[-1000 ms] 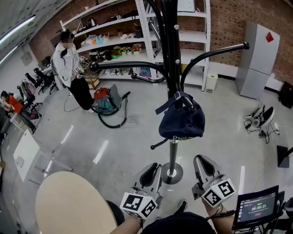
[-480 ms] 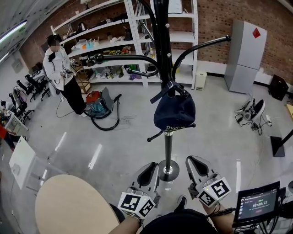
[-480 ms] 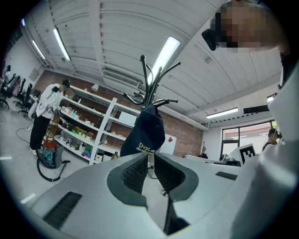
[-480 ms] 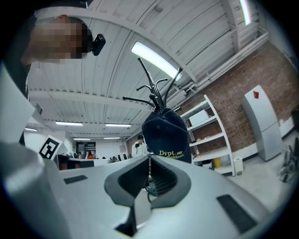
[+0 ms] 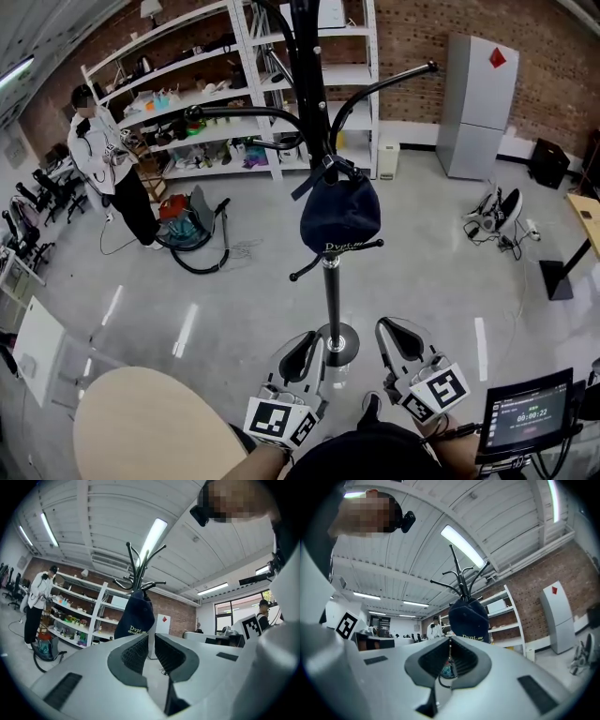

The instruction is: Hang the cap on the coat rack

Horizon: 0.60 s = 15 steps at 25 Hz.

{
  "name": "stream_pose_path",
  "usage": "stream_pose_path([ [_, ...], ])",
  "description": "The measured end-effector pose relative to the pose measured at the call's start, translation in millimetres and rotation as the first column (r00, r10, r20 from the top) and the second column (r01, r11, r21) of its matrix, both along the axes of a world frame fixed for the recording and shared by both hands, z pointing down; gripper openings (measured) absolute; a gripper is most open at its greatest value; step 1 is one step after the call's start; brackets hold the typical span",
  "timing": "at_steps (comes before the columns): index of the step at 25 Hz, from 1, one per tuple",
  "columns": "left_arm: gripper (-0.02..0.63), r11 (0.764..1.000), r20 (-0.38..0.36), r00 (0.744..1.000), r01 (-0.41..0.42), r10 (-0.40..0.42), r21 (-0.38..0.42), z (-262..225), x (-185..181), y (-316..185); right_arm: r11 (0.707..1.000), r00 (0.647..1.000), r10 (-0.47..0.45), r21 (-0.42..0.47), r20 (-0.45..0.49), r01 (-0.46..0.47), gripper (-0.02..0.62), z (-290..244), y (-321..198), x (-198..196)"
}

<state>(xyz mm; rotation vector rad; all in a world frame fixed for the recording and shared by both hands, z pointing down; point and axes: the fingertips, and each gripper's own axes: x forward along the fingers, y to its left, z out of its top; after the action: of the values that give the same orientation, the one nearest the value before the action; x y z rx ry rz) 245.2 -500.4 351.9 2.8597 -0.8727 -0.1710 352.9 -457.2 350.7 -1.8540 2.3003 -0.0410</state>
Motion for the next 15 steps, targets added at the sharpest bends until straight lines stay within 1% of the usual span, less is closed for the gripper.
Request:
stream_pose_path([
  [6, 0.044, 0.998, 0.019, 1.000, 0.018, -0.019, 0.061, -5.7, 0.4, -1.7, 1.000, 0.999, 0.013, 0.024, -0.033, -0.012, 0.014, -6.2, 0.1, -1.1],
  [15, 0.044, 0.995, 0.026, 0.999, 0.042, -0.045, 0.085, -6.6, -4.5, -3.1, 1.000, 0.999, 0.019, 0.025, -0.051, -0.017, 0.014, -7.9, -0.8, -0.9],
])
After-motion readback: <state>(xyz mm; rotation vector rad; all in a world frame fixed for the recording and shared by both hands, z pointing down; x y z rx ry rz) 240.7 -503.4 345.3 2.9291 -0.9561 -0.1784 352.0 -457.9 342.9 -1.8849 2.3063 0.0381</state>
